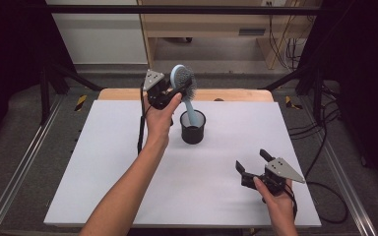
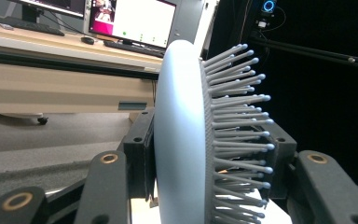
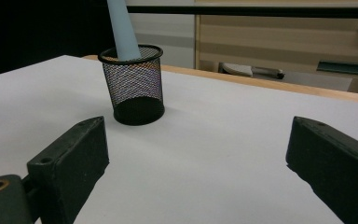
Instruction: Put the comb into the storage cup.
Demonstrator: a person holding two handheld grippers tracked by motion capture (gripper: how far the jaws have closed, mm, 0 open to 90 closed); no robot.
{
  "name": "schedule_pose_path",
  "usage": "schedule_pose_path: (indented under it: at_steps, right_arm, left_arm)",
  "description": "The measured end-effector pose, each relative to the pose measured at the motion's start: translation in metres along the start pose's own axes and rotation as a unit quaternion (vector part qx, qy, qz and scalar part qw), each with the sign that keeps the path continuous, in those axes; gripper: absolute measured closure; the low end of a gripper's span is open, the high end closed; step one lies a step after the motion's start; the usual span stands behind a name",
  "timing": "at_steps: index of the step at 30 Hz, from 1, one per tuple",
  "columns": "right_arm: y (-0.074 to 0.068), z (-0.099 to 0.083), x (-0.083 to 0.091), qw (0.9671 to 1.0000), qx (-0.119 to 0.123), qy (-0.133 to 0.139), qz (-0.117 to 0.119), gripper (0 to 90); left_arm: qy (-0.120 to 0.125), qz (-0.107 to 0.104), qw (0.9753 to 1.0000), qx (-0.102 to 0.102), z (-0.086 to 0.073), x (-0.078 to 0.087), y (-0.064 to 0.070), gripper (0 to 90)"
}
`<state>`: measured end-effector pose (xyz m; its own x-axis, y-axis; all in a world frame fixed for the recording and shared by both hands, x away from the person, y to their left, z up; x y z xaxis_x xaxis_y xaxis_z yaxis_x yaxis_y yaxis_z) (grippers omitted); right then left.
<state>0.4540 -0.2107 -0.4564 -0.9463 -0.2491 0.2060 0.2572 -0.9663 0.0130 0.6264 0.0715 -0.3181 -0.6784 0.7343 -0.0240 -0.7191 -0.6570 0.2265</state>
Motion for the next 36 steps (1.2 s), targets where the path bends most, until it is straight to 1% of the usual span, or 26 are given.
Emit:
schedule_pose_path:
  at_steps: [13,18,23,36]
  right_arm:
    - [0.0,-0.001,-0.001,1.0,0.001,-0.001,0.001,5.9]
    - [0.0,-0.001,-0.001,1.0,-0.001,-0.002,0.001,5.9]
    - [0.0,-0.001,-0.001,1.0,0.0,-0.002,0.001,5.9]
    - [-0.001,-0.001,-0.001,1.0,0.001,-0.004,0.002,5.8]
  left_arm:
    - [-0.012,0.005,0.9999,-0.009,-0.008,-0.006,-0.004,49.1]
    - [-0.014,0.007,0.9998,-0.009,-0.011,-0.008,-0.006,49.1]
    - [-0.017,0.009,0.9997,-0.013,-0.012,-0.009,-0.007,49.1]
    - [-0.021,0.01,0.9997,-0.011,-0.018,-0.012,-0.009,49.1]
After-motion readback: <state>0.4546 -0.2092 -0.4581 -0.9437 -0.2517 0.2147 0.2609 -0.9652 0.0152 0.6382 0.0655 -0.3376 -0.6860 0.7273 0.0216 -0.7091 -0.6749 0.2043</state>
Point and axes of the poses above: each handheld gripper's, and its own axes: x roughly backward along the jaws, z roughly out of its top, y roughly to its right, the point moved 4 cm from there along -x, roughly forward along the jaws, and after that the axes turned 11 degrees about -z, right-handed, at the moved point
